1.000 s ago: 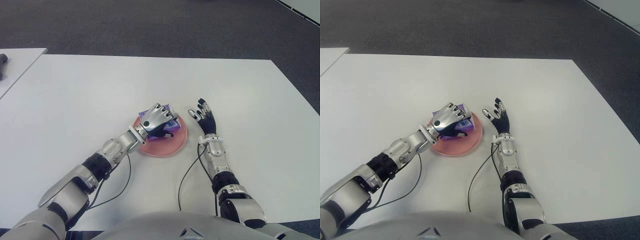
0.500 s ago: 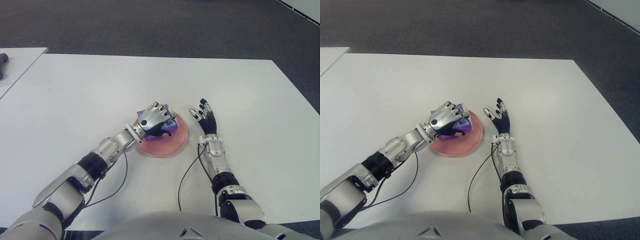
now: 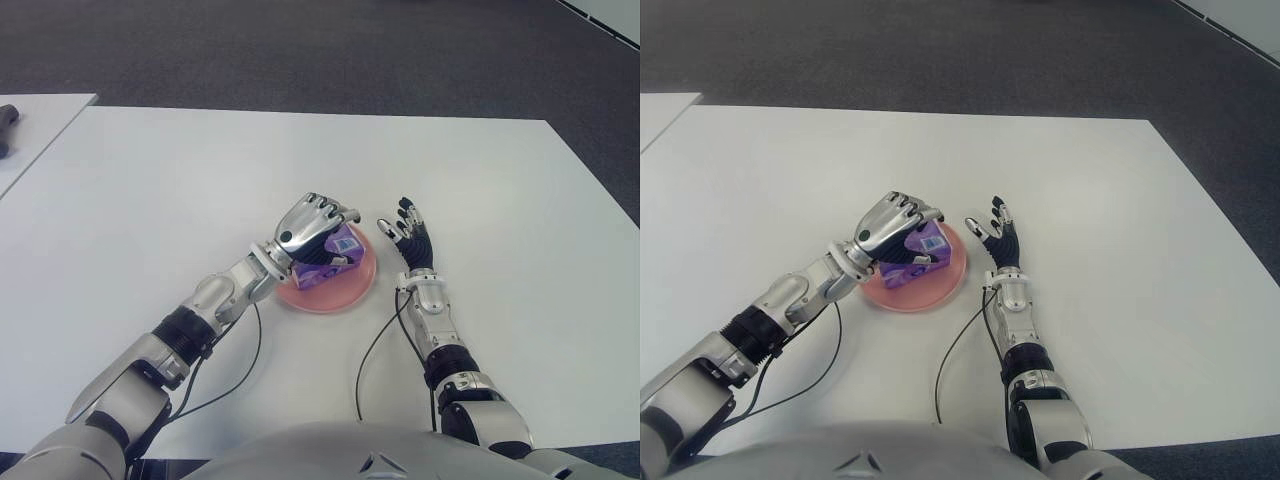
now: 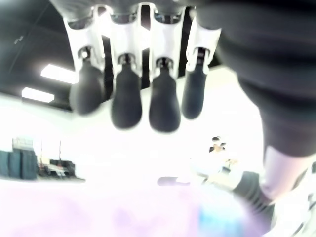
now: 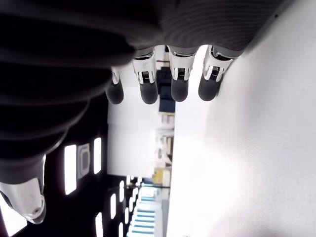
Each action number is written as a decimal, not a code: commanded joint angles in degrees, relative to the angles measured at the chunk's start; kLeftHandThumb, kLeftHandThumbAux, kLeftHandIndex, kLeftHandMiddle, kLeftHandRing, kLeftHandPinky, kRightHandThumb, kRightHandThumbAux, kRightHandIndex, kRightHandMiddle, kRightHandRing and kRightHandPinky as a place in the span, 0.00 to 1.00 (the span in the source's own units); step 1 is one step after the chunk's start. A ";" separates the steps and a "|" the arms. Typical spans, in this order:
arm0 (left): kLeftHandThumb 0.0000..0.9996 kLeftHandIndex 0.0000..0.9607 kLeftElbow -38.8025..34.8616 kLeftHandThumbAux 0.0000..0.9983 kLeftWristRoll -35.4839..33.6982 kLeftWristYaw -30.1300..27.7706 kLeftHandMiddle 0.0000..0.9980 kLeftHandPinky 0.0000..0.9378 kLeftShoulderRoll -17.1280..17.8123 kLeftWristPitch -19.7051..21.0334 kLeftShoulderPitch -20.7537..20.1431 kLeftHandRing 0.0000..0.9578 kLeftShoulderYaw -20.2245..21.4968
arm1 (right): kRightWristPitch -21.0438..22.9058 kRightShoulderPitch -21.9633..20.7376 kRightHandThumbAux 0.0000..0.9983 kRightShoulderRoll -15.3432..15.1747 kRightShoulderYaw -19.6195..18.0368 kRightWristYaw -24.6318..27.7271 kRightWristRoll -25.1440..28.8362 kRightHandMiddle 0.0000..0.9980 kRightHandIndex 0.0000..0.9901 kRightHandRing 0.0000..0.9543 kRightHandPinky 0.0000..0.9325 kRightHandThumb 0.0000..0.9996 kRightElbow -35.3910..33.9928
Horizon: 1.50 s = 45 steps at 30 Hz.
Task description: Put the tissue paper into the plate.
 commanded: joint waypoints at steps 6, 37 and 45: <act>0.07 0.01 -10.87 0.30 -14.75 -27.47 0.01 0.01 5.75 1.16 3.34 0.01 3.03 | 5.20 4.30 0.58 0.35 0.35 0.91 0.09 0.00 0.00 0.00 0.00 0.08 4.29; 0.00 0.00 -13.74 0.35 -25.50 -48.36 0.00 0.00 4.23 7.81 1.76 0.00 10.43 | 8.15 5.16 0.63 1.11 -0.06 1.00 0.72 0.00 0.01 0.00 0.00 0.11 -0.56; 0.03 0.00 -12.04 0.39 -39.86 -38.91 0.00 0.00 -3.66 10.69 1.61 0.00 26.41 | 6.96 7.70 0.61 3.16 0.72 -1.35 -0.04 0.00 0.01 0.00 0.00 0.15 -3.13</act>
